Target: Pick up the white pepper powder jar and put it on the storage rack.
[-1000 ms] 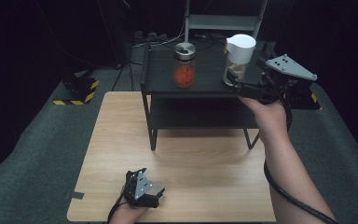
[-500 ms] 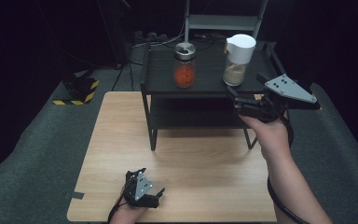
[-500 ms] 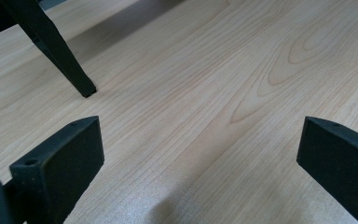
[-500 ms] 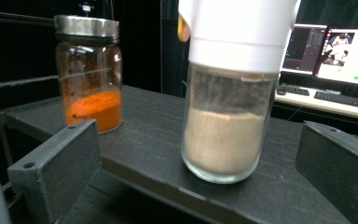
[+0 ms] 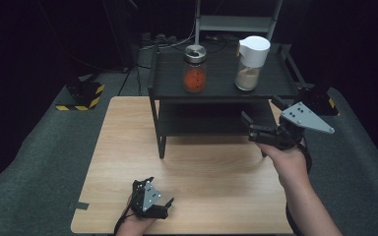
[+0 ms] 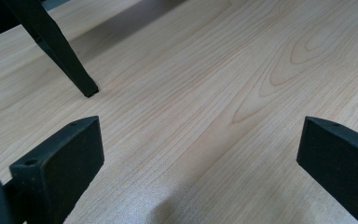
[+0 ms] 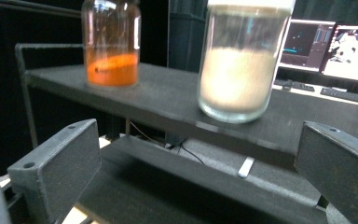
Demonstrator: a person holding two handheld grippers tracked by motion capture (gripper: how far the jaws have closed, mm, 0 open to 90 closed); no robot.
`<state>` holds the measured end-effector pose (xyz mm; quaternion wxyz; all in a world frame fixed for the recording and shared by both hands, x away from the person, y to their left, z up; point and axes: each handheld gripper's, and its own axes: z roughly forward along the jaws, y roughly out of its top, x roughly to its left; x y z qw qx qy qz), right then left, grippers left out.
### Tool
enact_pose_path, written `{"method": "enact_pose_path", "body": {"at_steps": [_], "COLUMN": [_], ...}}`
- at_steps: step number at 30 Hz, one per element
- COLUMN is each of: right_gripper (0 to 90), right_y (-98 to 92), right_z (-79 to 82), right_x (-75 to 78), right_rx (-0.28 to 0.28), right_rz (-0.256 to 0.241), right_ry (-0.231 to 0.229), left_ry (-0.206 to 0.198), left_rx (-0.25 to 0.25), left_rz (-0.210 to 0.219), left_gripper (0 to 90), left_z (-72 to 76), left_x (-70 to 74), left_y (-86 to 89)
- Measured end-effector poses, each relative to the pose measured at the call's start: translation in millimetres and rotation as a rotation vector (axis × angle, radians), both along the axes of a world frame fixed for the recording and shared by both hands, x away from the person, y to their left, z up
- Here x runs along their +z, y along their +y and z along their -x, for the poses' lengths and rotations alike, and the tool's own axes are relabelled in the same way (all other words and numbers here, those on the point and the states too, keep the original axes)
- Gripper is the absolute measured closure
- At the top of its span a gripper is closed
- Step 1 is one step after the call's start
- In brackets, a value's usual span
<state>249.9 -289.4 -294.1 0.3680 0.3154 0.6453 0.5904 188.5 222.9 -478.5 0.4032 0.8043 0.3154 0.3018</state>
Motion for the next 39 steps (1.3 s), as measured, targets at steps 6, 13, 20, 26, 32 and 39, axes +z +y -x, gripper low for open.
{"method": "enact_pose_path", "body": {"at_steps": [6, 13, 20, 26, 32, 39], "right_gripper": [0.0, 0.0, 0.0, 0.0, 0.0, 0.0], "right_y": [-4.8, -8.9, -14.9, -16.1, -18.2, -16.4], "right_z": [6.5, 15.6, 21.1, 25.5, 27.3, 32.1], "right_x": [-18.1, -39.8, -64.5, -91.1, -116.3, -144.6], "right_rx": [0.009, 0.017, 0.031, 0.024, 0.026, 0.018], "right_rz": [0.016, 0.05, 0.064, 0.093, 0.113, 0.14], "right_ry": [0.013, 0.024, 0.05, 0.078, 0.12, 0.163], "left_ry": [-0.003, -0.004, -0.011, -0.014, -0.013, -0.018], "left_rx": [0.001, 0.007, 0.006, 0.008, 0.003, -0.002], "left_rz": [-0.002, -0.002, 0.007, 0.014, 0.011, 0.006], "left_gripper": [0.9, 0.9, 0.9, 0.9, 0.9, 0.9], "left_z": [0.4, 0.7, 1.7, 3.5, 3.3, 4.4], "left_x": [-0.1, -0.2, -1.4, -2.1, -1.9, -2.1], "left_y": [-0.2, -0.7, 0.7, 2.3, 2.4, 2.3]}}
